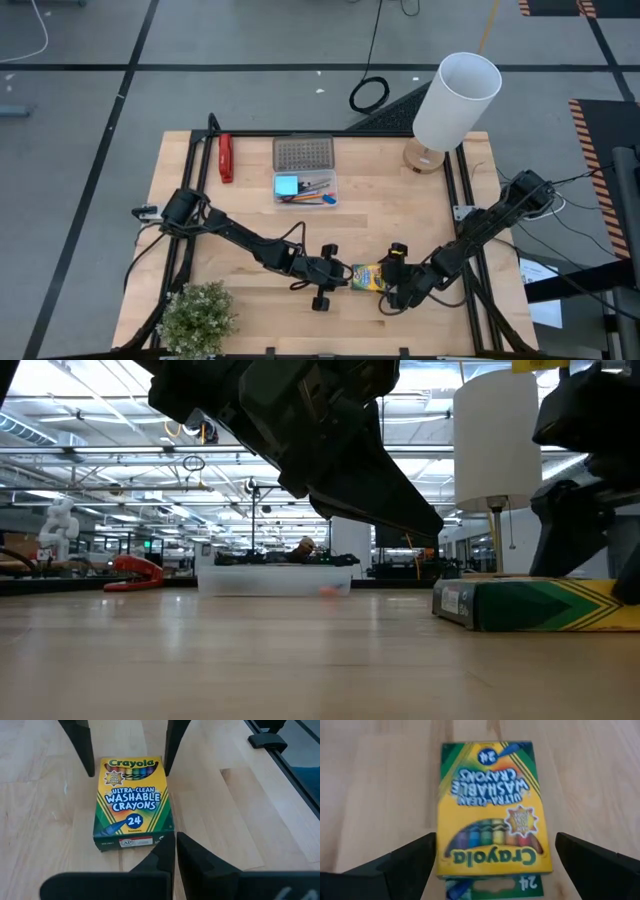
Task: Pack school essentials
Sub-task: Put the yellow crayon box into the black supply box
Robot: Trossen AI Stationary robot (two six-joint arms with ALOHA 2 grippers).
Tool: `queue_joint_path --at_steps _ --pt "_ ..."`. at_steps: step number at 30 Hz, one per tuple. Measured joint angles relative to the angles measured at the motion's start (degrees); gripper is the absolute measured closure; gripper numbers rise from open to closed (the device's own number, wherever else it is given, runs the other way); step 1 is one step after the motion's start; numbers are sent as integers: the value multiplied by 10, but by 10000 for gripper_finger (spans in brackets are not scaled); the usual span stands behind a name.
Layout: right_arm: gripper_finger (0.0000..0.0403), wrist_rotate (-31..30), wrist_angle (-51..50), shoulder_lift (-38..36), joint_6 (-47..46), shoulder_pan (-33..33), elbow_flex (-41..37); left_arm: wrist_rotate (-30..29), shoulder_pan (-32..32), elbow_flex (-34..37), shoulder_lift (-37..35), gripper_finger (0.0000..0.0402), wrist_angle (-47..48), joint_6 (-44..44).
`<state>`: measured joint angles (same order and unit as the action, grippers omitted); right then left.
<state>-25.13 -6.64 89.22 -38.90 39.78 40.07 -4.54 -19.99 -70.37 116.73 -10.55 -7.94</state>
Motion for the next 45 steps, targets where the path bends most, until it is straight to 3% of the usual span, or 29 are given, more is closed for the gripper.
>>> queue_joint_path --at_steps 13,22,45 --pt "6 40 28 54 13 -12 1 0 0 0 0 380 0 0" --pt "25 44 23 41 21 -15 1 0 0 0 0 380 0 0" --pt "26 42 21 41 15 -15 0 0 0 0 0 380 0 0"
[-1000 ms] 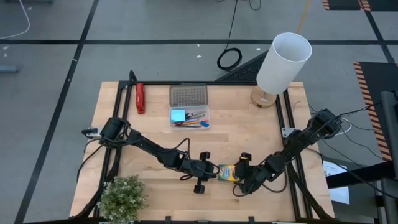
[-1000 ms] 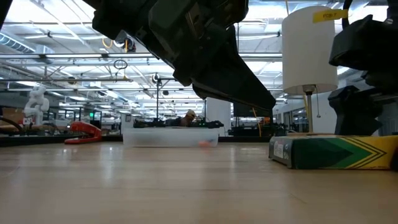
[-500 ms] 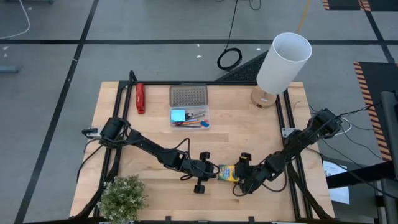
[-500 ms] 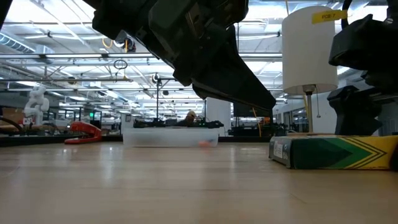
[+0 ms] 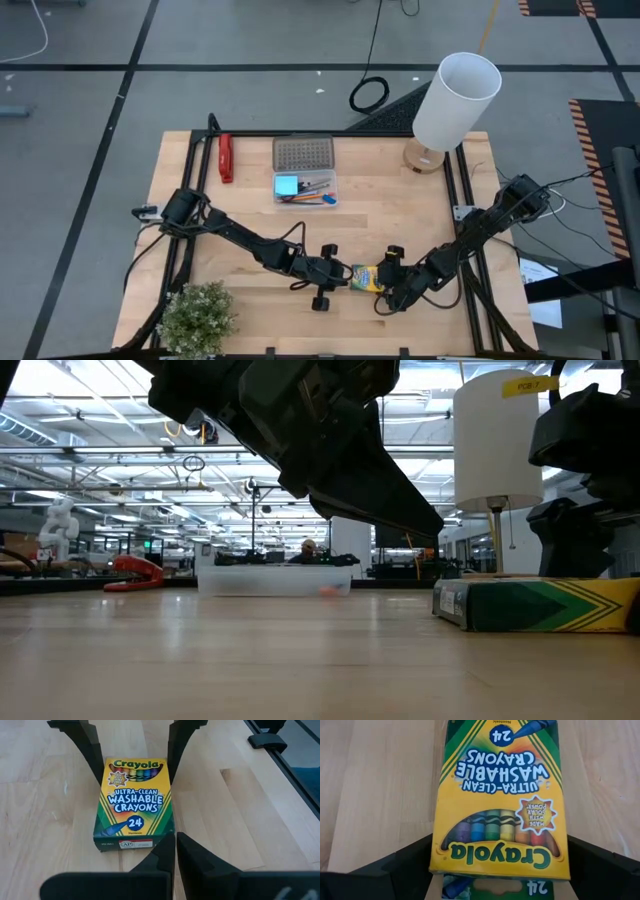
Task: Pack school essentials
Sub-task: Put the yellow crayon box into the black supply box
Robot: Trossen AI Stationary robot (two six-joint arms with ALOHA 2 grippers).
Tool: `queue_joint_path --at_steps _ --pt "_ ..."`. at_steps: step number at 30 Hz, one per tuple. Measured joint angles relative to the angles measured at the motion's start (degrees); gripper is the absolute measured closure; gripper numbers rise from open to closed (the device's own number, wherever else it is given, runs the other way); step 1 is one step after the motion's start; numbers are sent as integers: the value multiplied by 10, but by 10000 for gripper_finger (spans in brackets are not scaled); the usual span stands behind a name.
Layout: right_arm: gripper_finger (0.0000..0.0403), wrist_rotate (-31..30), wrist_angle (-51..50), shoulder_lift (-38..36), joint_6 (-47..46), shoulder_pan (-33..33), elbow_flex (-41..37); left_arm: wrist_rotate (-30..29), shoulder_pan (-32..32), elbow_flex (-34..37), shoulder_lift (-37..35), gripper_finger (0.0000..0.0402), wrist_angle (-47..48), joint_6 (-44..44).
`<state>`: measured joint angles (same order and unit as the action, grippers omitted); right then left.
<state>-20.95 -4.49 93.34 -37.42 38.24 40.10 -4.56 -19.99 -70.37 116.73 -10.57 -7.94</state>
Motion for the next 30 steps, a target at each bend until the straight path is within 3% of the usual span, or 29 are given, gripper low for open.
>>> queue_joint_path --at_steps 8,23,30 --pt "30 0 0 0 -4 0 0 0 0 0 0 380 0 0" --pt "74 0 15 0 4 0 -1 0 0 0 0 380 4 1" --pt "74 2 32 -1 16 -1 -2 0 0 0 -13 380 94 -12"
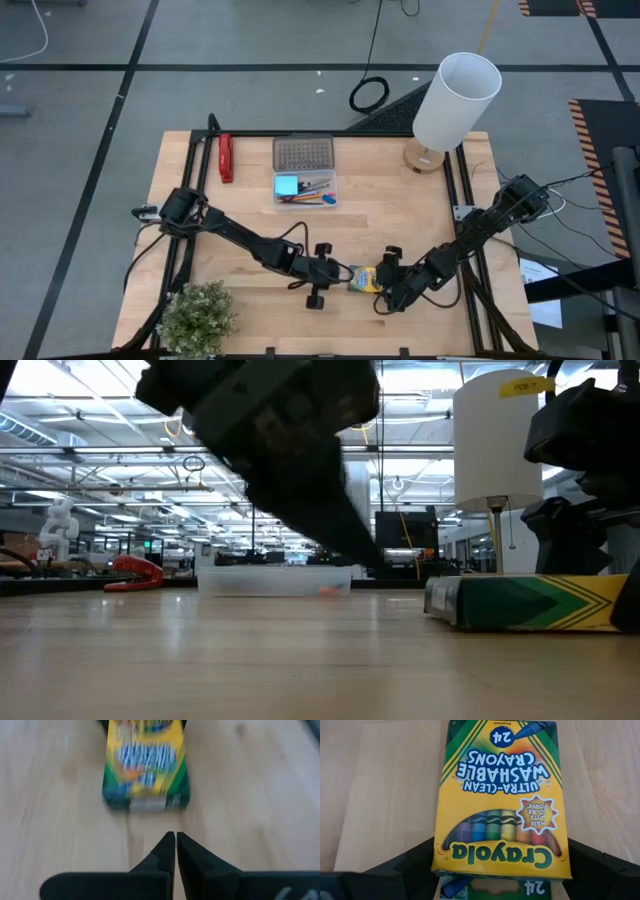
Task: Pack school essentials
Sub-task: Put the yellow crayon box into the black supply box
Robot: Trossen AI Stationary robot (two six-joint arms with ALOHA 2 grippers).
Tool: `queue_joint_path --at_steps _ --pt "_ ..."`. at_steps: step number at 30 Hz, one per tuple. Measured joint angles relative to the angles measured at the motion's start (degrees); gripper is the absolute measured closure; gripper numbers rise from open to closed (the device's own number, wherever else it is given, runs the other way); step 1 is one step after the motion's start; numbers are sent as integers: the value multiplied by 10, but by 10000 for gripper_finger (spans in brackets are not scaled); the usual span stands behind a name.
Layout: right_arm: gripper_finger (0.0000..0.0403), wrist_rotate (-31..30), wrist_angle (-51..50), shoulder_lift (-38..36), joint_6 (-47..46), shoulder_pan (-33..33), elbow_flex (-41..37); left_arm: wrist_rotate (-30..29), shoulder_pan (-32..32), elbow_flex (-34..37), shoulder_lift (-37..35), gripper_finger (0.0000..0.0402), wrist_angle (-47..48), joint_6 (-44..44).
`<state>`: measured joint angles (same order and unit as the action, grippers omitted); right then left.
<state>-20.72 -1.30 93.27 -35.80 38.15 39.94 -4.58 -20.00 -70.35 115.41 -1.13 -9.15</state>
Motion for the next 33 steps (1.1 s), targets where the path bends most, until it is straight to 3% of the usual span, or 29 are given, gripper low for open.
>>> queue_joint_path --at_steps 6,18,22,30,33 --pt "74 1 5 -25 18 -13 0 -25 -8 0 -39 380 112 -25" --pt "74 1 32 -116 131 -121 1 -168 -53 11 -106 380 274 -73" --pt "74 3 36 -144 163 -176 1 -183 -58 66 -148 380 246 -90" --pt "74 60 42 -160 266 -300 37 -193 -59 219 -256 380 52 -99" --pt "74 79 46 -149 303 -345 68 -194 -62 250 -278 380 26 -108"
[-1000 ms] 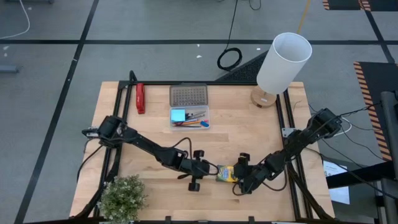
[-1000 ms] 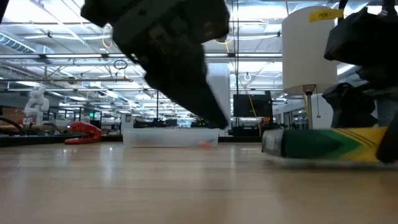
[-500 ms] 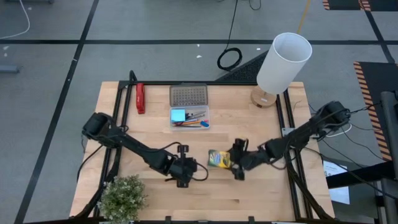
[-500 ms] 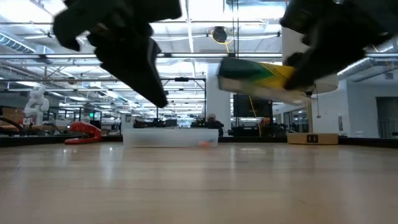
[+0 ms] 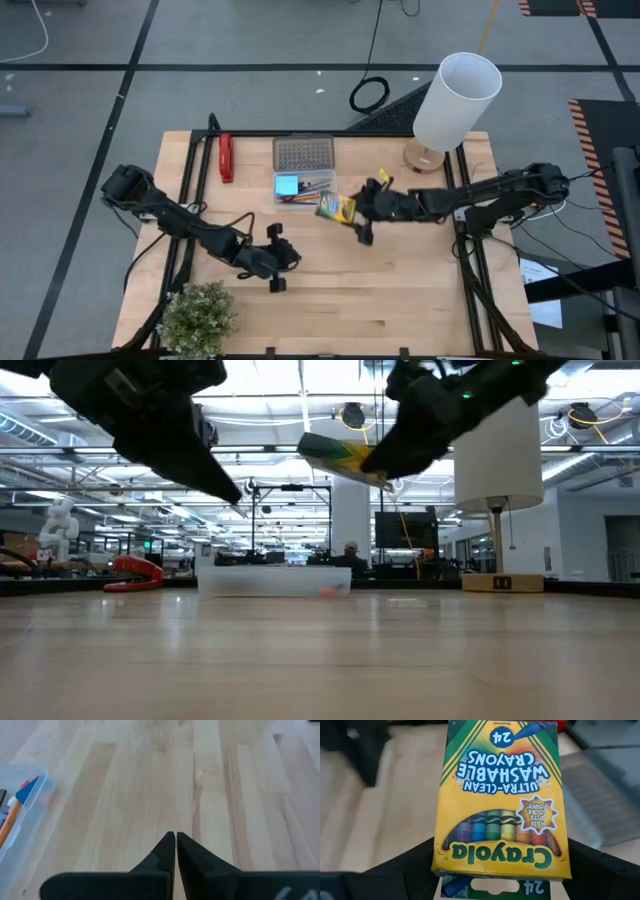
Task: Pack school essentials
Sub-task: Put the yellow crayon box into the black supply box
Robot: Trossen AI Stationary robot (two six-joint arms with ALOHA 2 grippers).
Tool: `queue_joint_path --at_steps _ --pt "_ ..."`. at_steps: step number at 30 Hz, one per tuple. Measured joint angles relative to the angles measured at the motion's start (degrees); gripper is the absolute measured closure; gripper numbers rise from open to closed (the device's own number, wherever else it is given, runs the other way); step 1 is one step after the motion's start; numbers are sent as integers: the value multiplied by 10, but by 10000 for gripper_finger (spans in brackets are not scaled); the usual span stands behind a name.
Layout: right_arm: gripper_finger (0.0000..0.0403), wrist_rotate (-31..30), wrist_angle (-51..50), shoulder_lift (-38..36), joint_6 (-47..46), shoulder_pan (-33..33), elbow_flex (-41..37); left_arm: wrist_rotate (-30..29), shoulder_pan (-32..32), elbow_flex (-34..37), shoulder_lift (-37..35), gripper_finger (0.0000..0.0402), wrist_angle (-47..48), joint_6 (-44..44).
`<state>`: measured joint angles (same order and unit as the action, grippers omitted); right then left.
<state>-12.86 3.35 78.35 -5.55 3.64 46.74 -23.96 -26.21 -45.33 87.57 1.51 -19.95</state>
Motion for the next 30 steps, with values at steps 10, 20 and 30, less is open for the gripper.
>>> queue_joint_path --at_steps 10,20,30 --pt "74 68 55 63 81 -106 74 -21 -11 17 -7 380 -13 -14" --pt "74 128 63 180 157 -146 141 -21 -24 17 -6 380 -38 4" --pt "74 212 86 244 228 -189 146 -21 -27 17 -6 380 -53 18"
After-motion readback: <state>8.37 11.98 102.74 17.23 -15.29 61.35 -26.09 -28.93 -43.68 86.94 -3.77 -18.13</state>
